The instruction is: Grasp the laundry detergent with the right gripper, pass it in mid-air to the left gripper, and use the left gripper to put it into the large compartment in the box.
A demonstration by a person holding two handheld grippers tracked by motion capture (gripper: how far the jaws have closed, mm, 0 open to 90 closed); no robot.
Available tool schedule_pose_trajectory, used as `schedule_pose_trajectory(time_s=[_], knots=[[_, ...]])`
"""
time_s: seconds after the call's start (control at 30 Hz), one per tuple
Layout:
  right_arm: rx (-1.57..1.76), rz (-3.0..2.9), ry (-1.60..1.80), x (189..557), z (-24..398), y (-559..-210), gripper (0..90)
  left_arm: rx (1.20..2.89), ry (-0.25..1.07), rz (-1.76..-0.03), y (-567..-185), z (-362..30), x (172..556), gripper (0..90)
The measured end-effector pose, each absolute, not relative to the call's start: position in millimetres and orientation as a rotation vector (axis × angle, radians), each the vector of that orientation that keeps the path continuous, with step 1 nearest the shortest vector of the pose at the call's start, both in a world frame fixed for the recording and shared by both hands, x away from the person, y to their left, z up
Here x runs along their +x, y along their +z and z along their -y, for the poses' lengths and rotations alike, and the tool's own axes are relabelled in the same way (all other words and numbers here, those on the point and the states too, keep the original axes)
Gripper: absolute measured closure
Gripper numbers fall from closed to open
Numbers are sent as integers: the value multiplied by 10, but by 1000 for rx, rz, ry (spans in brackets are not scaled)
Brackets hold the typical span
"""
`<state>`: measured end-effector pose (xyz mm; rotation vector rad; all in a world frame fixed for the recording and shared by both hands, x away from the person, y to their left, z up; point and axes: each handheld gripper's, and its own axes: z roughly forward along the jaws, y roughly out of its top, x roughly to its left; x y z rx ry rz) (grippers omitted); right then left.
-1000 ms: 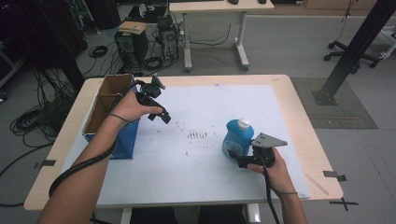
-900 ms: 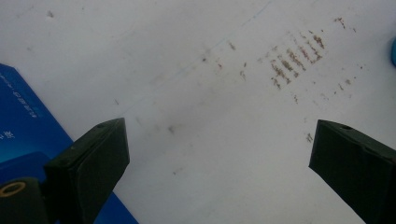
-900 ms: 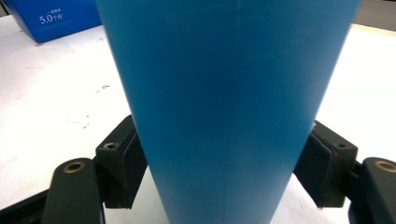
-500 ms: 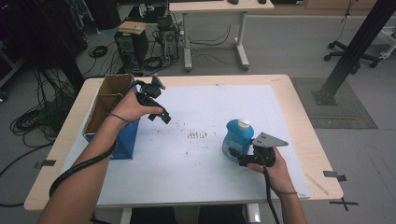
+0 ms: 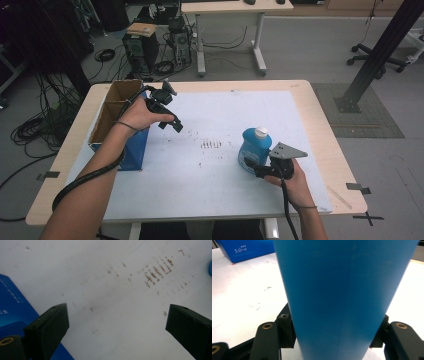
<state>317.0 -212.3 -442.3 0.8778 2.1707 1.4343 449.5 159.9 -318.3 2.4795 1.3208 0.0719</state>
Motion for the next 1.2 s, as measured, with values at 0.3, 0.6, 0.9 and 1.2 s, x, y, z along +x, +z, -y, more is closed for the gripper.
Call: schedule_pose_trajectory(time_s=[0.3, 0.6, 0.9, 1.2], knots=[[872, -2169, 1436, 3170, 2125, -4424, 411, 2478, 76, -1317, -3166, -1594, 4496, 49], [877, -2166, 1438, 3174, 2129, -4413, 415, 2483, 73, -1311, -3165, -1599, 4488, 48], [862, -2152, 1489, 3197, 2143, -4256, 418, 2485, 81, -1229, -2968, -1576, 4441, 46], [820, -2166, 1543, 3215, 2132, -3953, 417, 2494, 74, -1083, -2704, -1536, 4321, 44]])
